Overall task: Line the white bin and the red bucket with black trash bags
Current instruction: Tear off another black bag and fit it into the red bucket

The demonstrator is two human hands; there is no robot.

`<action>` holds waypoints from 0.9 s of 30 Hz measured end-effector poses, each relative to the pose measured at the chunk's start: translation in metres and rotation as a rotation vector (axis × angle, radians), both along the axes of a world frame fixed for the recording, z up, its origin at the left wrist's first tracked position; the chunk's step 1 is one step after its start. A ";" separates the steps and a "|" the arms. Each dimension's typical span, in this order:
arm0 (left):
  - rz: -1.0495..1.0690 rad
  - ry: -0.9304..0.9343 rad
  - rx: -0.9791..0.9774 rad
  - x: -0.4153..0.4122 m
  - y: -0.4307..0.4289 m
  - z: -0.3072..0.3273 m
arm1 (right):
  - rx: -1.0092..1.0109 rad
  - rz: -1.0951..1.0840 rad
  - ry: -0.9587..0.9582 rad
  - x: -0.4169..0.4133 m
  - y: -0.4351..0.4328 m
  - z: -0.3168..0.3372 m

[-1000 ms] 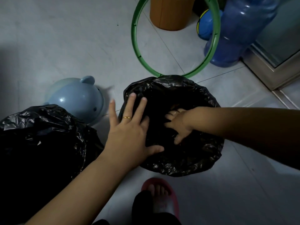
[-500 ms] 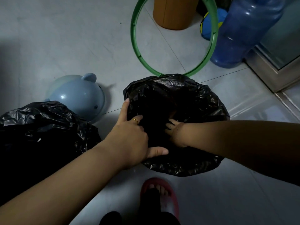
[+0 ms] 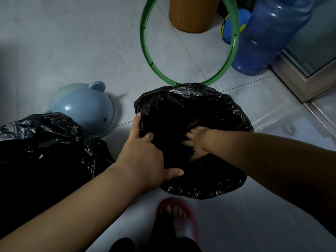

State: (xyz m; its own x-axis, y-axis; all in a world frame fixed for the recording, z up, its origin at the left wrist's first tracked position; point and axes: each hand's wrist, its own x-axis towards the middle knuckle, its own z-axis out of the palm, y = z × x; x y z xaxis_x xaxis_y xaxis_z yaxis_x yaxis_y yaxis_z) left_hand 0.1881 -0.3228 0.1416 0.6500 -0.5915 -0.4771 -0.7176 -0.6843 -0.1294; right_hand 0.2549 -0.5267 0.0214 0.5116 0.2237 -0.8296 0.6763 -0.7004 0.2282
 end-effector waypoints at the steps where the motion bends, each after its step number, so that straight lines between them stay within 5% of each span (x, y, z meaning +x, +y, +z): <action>1: 0.020 0.011 0.017 -0.001 0.000 0.001 | 0.004 -0.012 0.006 0.001 -0.001 -0.001; 17: 0.068 -0.046 0.008 -0.009 0.001 0.002 | -0.073 0.072 -0.001 0.002 -0.007 -0.019; 27: -0.009 -0.056 -0.090 -0.006 0.003 0.007 | 0.061 -0.089 0.107 0.008 0.014 0.055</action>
